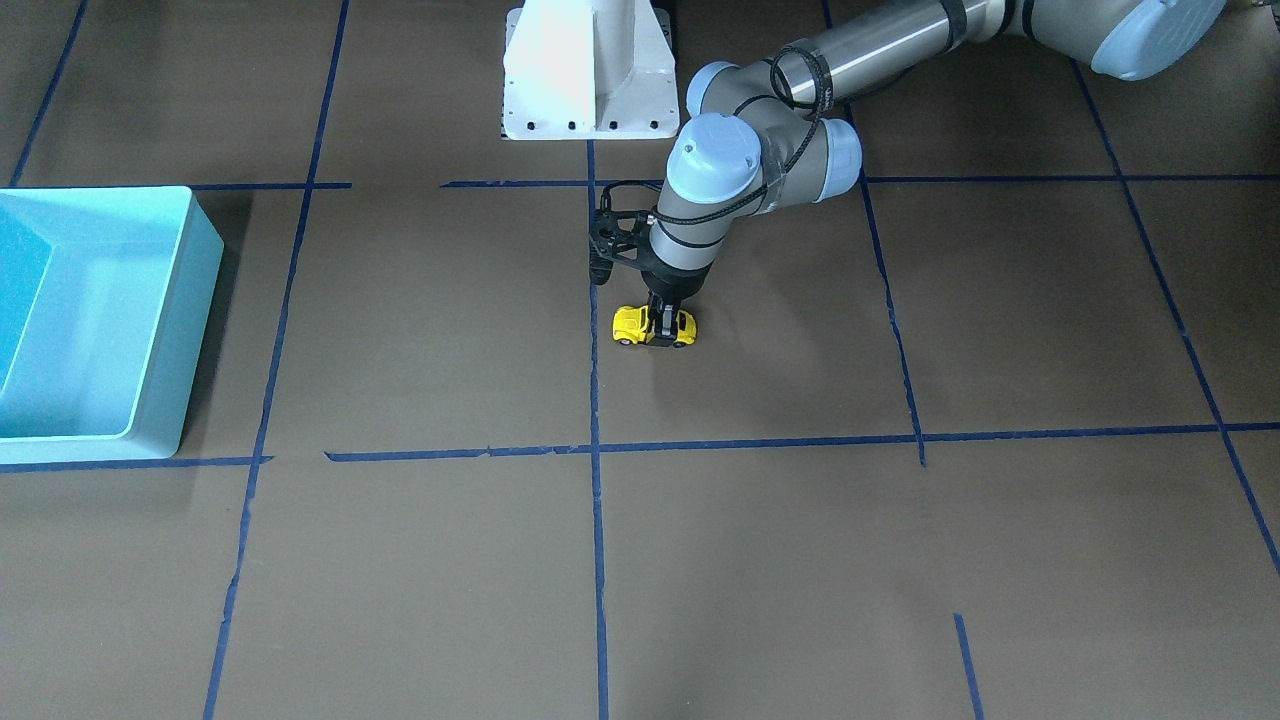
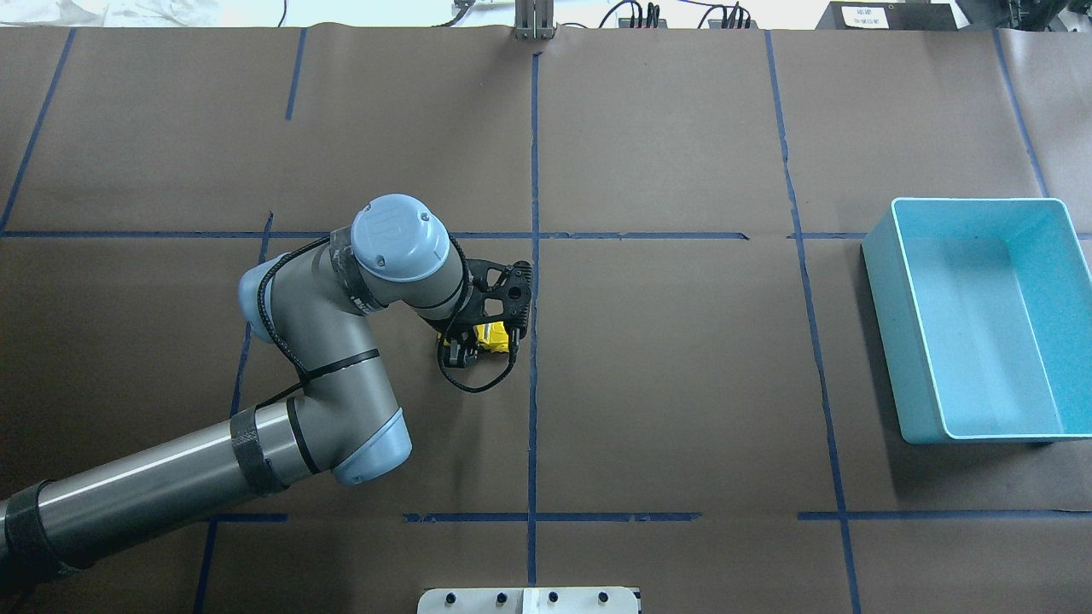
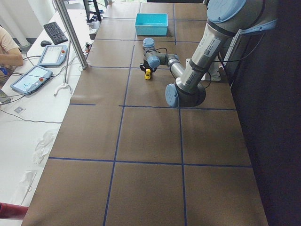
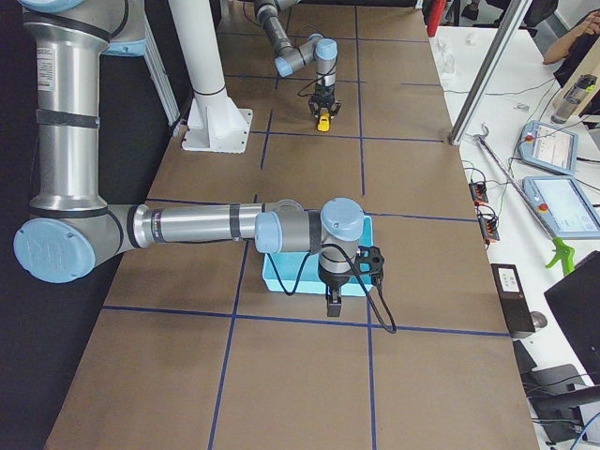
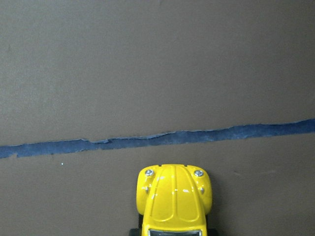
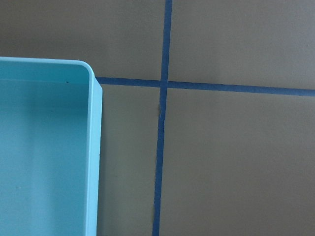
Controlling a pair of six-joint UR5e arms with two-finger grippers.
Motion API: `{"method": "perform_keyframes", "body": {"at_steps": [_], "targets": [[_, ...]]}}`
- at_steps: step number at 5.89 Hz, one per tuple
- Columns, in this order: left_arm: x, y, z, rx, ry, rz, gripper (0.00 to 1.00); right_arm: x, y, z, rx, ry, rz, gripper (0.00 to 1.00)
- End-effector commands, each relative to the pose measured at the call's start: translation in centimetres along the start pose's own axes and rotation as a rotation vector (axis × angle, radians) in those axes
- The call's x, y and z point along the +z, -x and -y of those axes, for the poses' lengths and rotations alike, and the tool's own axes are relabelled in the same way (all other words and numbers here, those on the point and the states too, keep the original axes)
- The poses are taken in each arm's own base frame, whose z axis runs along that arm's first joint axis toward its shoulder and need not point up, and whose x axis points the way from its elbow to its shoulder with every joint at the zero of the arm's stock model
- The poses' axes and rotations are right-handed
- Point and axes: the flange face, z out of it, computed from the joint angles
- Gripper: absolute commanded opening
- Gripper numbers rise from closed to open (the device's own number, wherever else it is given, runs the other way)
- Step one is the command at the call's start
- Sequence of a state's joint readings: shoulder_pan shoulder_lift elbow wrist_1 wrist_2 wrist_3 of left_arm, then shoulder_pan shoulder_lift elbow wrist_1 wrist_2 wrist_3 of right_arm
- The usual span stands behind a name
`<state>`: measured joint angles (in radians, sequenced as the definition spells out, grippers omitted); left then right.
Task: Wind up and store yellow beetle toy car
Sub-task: 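Keep pulling the car back toward the robot with the left gripper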
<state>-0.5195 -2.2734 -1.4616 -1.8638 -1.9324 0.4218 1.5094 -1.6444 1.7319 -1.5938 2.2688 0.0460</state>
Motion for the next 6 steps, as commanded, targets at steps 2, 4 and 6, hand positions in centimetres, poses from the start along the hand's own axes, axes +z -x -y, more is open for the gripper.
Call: {"method": "perform_keyframes", "body": {"at_steps": [2,4,6], "targets": [[-0.1,-0.2,-0.8,-0.002,0.002,0.0,0.36,0.0,0.0,0.0,0.0,0.0,0.0,1.0],[-0.1,-0.5,-1.4,-0.003,0.004,0.001,0.36,0.0,0.0,0.0,0.0,0.0,0.0,1.0],[-0.2,-0.8,-1.9,-0.003,0.004,0.001,0.36,0.0,0.0,0.0,0.0,0.0,0.0,1.0]]}}
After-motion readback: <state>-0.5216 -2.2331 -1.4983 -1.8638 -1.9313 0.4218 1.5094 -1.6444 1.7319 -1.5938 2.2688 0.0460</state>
